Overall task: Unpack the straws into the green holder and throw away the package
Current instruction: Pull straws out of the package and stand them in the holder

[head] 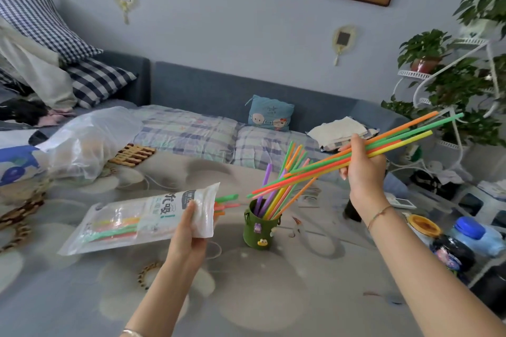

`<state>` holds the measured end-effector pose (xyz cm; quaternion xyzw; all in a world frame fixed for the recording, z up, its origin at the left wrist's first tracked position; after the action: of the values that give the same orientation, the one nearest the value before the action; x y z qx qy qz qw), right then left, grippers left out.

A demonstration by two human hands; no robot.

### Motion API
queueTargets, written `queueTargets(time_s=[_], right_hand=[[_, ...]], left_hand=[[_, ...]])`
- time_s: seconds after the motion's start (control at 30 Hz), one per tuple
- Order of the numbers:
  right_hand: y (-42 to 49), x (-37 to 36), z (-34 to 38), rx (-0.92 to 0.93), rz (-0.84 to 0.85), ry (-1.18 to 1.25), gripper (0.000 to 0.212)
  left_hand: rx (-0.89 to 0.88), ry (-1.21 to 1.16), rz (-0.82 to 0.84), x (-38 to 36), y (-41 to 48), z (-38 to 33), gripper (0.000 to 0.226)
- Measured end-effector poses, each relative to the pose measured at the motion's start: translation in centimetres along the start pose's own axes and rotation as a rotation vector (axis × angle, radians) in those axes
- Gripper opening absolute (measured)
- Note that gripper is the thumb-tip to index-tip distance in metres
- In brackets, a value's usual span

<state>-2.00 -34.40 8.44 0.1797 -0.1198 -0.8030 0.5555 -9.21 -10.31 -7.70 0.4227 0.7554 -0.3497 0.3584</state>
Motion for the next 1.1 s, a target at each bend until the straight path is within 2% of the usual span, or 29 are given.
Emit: queueTargets(time_s=[0.07,0.13,0.43,0.57,0.87,1.03,1.1], right_hand=[[0.6,0.2,0.0,0.018,-0.017,-0.013,0.041],[1.2,0.3,-0.2,0.033,-0.022,-0.047,0.040],[2.8,-1.6,-3.3,0.123,0.128,-0.304,0.040],[2.5,-3.5,-4.6,0.141,0.267,-0.416,0.040],[1.0,-7.0,-8.5,0.165,0.448,-0.753,0.042],[0.3,-7.3,-10.4,0.147,0.512,-0.904,0.037],[0.1,-7.3,-10.4,0.134,0.506,-0.887,0.039]], left_hand=[[-0.006,-0.010,-0.021,0.4,0.4,0.2,0.049],[0.008,-0.025,-0.018,0.3,0.3,0.4,0.050],[-0.007,0.017,0.030,0.1,1.2,0.8,0.041],[-0.020,0.013,0.072,0.2,1.6,0.7,0.025],[0.005,-0.051,0.062,0.0,1.6,0.7,0.048],[0.007,-0.066,0.078,-0.1,1.7,0.8,0.048],[0.020,-0.076,0.097,-0.3,1.4,0.8,0.045]])
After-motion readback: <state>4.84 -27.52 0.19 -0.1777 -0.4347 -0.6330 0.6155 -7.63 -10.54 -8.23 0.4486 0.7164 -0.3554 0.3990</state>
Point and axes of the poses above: each hand's wrist, its own y-axis towards the middle knuckle, its own x-axis out of the back of the hand, z = x × y, the point moved 1 cm from there along y, towards the middle knuckle, and after that the axes turned 3 degrees about -y, right-handed, at the moved point
